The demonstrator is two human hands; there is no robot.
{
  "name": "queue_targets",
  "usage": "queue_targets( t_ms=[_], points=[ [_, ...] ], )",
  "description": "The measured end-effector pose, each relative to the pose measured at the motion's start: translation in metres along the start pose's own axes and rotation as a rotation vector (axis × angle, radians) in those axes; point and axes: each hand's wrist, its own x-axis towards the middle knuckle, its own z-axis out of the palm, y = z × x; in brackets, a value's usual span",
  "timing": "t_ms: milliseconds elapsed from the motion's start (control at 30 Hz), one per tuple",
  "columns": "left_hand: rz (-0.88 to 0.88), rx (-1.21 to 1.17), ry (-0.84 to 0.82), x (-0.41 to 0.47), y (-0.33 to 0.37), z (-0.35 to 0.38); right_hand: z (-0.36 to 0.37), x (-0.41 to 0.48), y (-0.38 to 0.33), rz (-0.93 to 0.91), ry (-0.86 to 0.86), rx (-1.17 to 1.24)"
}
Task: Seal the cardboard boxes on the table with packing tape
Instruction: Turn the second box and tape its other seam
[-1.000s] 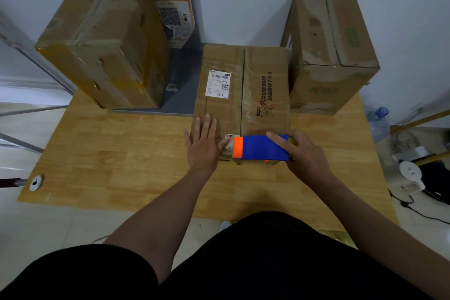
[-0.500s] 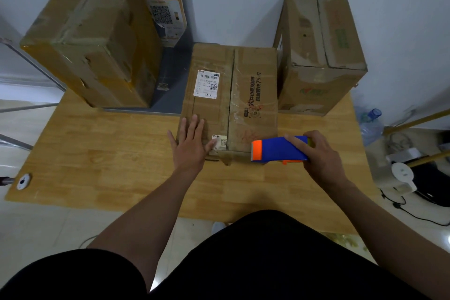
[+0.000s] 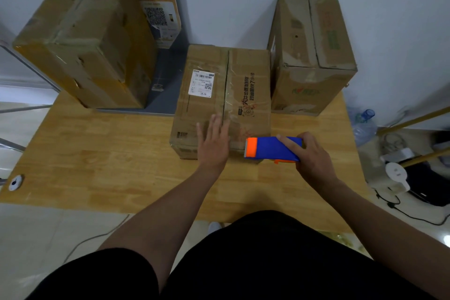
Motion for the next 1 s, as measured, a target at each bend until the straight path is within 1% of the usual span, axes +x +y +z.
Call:
queue_targets(
  t_ms=[67,167,267,400,533,700,800,933,1000],
  points=[
    [0.009,-0.013,-0.022,0.003,0.009,0.004,0.000,0.000,0.000,0.006,-0.009,-0.003],
    [-0.053,-0.013,-0.040,0.000,0.008,0.009,0.001,-0.001,-0.001,-0.002,-0.028,-0.007],
    [-0.114,0.063,-0.052,-0.003,0.010,0.012,0.003,-0.004,-0.002,-0.003,-0.023,0.004],
    [-0.102,0.118,-0.091,-0.001,0.009,0.015,0.004,-0.004,-0.001,-0.007,-0.017,0.007],
    [-0.083,0.109,-0.095,-0.002,-0.003,0.011,0.004,-0.003,0.000,-0.009,-0.021,0.016],
    [-0.198,0.064,-0.053,-0.011,-0.042,-0.004,0.006,-0.003,0.001,0.001,-0.018,0.040],
    [-0.332,-0.090,0.002,-0.018,-0.073,-0.010,0.009,-0.004,0.002,0.015,-0.017,0.048],
    [-0.635,-0.598,0.070,-0.019,-0.083,-0.018,0.012,-0.005,0.003,0.026,-0.022,0.063],
    [-0.743,-0.707,0.118,-0.015,-0.083,-0.019,0.012,-0.004,0.003,0.030,-0.020,0.078]
  ],
)
